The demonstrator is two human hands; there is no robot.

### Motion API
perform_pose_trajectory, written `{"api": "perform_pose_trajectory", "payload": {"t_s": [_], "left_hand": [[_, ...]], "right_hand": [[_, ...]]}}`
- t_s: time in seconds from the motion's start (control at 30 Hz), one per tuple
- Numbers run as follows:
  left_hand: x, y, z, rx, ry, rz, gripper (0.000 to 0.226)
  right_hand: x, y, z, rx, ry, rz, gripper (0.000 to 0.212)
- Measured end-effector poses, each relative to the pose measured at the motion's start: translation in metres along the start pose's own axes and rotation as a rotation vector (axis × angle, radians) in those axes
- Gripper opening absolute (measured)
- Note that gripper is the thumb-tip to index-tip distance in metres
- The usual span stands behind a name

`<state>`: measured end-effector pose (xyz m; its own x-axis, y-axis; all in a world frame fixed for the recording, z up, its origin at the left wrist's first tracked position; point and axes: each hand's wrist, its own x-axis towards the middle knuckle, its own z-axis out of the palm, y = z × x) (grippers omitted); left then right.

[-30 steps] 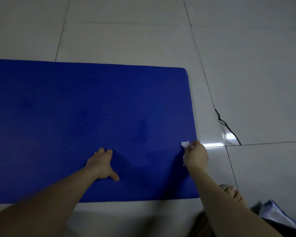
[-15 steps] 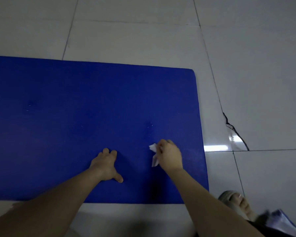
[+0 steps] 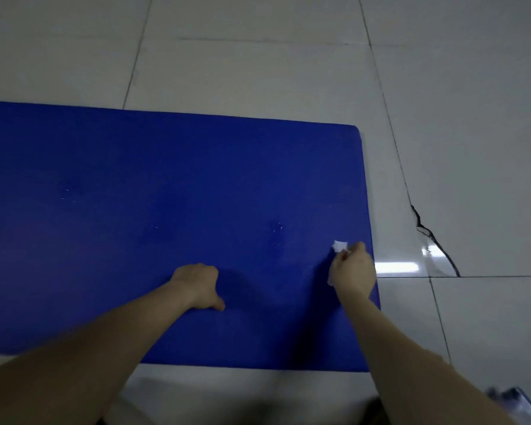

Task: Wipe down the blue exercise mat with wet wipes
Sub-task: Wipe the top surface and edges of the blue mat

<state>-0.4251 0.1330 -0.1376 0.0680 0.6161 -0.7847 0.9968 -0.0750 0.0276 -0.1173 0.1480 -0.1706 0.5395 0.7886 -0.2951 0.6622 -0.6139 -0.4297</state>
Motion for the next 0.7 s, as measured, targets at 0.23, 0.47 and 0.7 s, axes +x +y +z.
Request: {"api": "perform_pose_trajectory", "payload": {"t_s": [0.23, 0.47, 0.7], "left_hand": [[0.028, 0.002, -0.022, -0.232, 0.221, -0.044, 0.103], [0.037, 0.008, -0.028, -0.291, 0.14, -0.143, 0.108], [0.009, 0.04, -0.01, -0.026, 0.346, -0.262, 0.117]], "right_hand": [[-0.047, -0.067, 0.049, -0.093, -0.196, -0.373, 0.022], [-0.01, -0.053, 0.023, -0.243, -0.396, -0.473, 0.016], [0.044, 0.021, -0.04, -0.249, -0.204, -0.225, 0.024]]}}
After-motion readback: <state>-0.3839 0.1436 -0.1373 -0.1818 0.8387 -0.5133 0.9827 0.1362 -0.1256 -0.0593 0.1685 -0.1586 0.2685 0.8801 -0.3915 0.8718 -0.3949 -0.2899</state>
